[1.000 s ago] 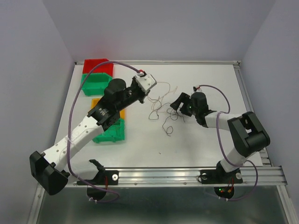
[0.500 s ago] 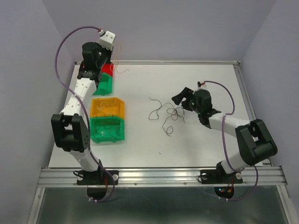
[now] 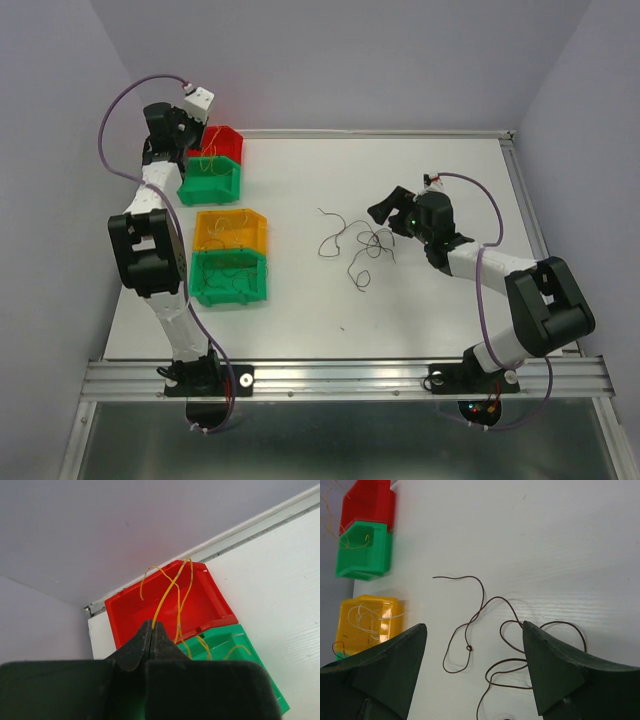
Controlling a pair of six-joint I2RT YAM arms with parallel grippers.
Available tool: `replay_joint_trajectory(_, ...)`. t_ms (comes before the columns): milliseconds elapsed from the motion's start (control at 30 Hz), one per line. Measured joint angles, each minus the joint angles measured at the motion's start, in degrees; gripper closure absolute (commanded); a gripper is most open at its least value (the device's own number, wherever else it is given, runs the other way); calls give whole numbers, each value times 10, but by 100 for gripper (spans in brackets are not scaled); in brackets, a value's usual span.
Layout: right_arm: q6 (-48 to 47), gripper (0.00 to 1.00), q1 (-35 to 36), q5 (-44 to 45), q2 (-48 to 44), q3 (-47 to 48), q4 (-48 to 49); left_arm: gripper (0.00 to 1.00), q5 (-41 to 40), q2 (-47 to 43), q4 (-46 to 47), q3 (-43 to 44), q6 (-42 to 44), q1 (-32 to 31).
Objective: Untangle the cables
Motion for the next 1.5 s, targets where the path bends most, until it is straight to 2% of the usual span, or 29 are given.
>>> replay_joint_trajectory(200, 0, 18, 0, 0, -5, 0, 0, 100, 64, -12, 22, -34, 50, 26)
replay_joint_trajectory(400, 0, 18, 0, 0, -5, 0, 0, 100, 167, -15, 20, -68, 112, 89)
replay_joint_trajectory(900, 0, 18, 0, -1, -5, 0, 0, 100, 323, -17, -80, -99, 338, 157)
replay_joint_trajectory(1200, 0, 18, 0, -2, -5, 0, 0, 100, 413, -18, -87, -84, 331, 186)
replay_joint_trajectory(1500, 0, 18, 0, -6, -5, 0, 0, 100, 459, -36, -88, -82, 332, 186)
